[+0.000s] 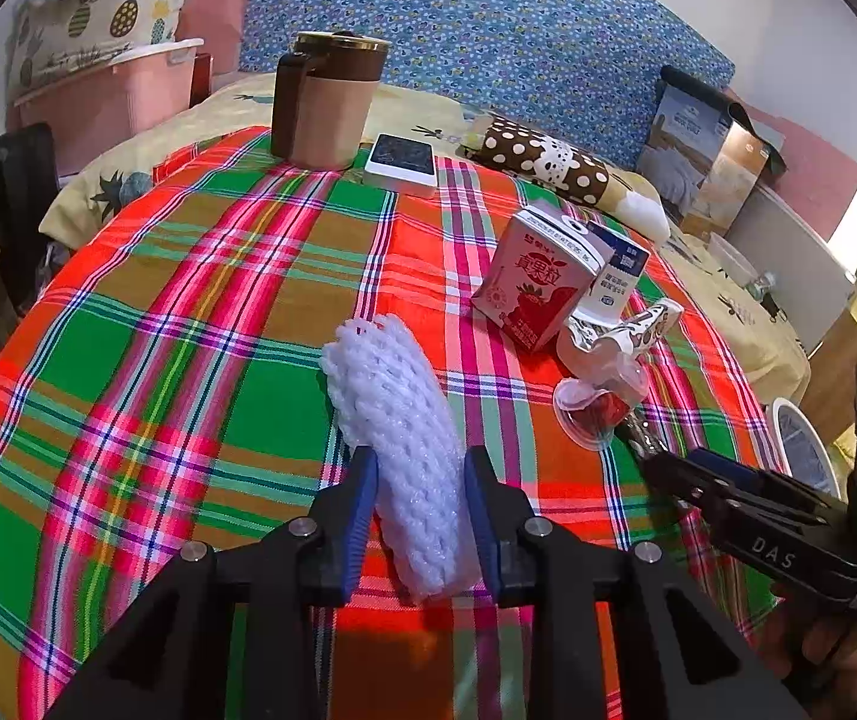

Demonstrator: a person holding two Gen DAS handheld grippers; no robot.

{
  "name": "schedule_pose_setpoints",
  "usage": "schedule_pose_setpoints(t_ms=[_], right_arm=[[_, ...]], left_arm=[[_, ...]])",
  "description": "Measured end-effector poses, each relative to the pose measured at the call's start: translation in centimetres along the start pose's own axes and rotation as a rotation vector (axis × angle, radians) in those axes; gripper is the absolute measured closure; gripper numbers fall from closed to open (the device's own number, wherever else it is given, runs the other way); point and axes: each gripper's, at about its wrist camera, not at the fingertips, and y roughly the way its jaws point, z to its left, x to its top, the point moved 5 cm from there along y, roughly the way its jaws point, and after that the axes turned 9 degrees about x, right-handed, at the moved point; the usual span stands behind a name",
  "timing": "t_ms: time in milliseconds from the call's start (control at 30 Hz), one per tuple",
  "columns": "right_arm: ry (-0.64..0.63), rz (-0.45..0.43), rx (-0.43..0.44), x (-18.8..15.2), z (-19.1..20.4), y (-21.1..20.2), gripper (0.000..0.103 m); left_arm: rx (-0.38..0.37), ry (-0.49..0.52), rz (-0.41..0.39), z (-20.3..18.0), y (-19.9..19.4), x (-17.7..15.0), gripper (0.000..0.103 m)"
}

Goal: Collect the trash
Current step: 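Grasp the white foam net with the left tool while the right tool grasps a brown wrapper, then carry the foam net and brown wrapper over the bin and open both tools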

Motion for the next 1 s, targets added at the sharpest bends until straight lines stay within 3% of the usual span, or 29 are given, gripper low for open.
schedule_pose_setpoints(t_ms=[100,233,300,567,1000], right_arm=[[-0.006,-0.006,-0.001,-0.1,0.3,-0.1,0.053],[-0.035,-0.006,-0.001,-0.2,1.1,0.4,0.073],[-0.052,-0.004,0.007,-0.2,1.3,0.4,0.077],[-0.074,-0.028,0.051,-1.0,1.6,-1.0,0.078],[-0.031,-0.099,0.051,-2.9,-0.5,-5.1,0.078]], left_arm=[[0.006,0.005,0.002,-0.3,0.4,0.0,0.072],[0.007,0.014,-0.002,-0.7,0.7,0.1,0.072],[0.010,0.019,-0.003,-0.8,0.8,0.1,0.072],[-0.009,0.058,-0.026,-1.6,-0.3,-0.5,0.078],[-0.100,0.154,-0.044,-7.1,-3.9,-3.2,0.078]])
